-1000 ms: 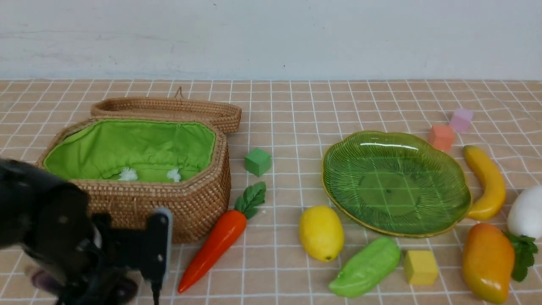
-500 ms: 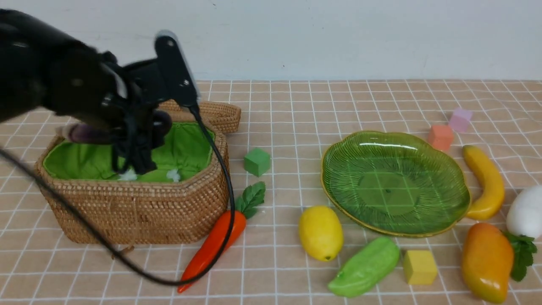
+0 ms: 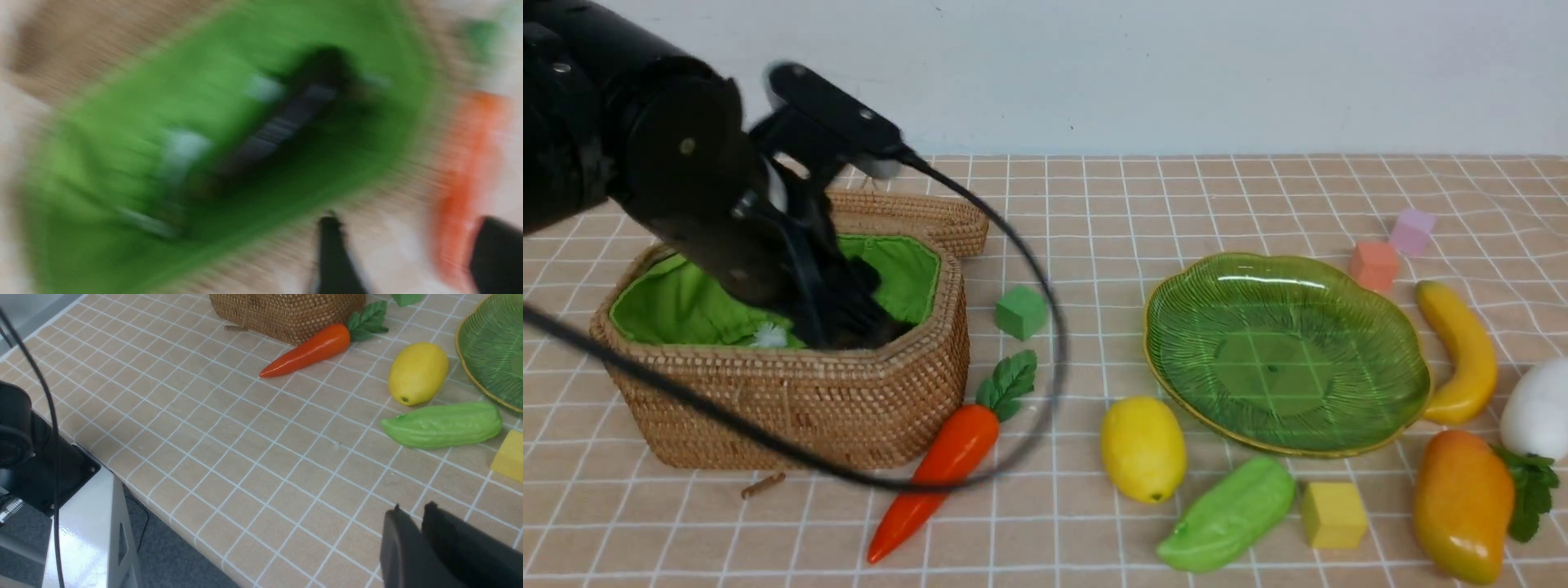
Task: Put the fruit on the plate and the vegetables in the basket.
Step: Use the left arm to grab a carrot and put it into the left basket
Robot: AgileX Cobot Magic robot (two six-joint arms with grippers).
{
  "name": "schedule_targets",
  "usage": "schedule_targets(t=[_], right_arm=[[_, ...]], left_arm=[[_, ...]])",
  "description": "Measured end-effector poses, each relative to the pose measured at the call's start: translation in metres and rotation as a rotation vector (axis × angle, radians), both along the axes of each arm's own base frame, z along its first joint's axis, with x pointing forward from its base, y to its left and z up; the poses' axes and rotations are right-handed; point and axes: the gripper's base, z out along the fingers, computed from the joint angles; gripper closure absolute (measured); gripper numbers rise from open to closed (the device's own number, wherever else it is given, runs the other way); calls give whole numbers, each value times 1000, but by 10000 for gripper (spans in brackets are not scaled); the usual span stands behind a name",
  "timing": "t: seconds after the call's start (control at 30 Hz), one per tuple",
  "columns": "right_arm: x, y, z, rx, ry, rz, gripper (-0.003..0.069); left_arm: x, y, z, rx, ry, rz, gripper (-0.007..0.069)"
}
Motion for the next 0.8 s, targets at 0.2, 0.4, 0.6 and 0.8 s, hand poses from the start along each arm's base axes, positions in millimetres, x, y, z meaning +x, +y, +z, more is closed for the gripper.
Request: schedule_targets(t=[0.2,0.4,0.6,0.8], right_arm=[[0,0,0,0,-1,0,557],[0,0,0,1,-2,-1,552],[0,0,0,2,-3,0,552],[0,1,0,6,1,6,550]], left_arm=[[-63,-44,-57,4,272,-79,586],[-59,-50,-93,-17,223,-89,385],[-40,-54,-116,-42,193,-17,151],[-27,-49,-134,-19,203,33,131]])
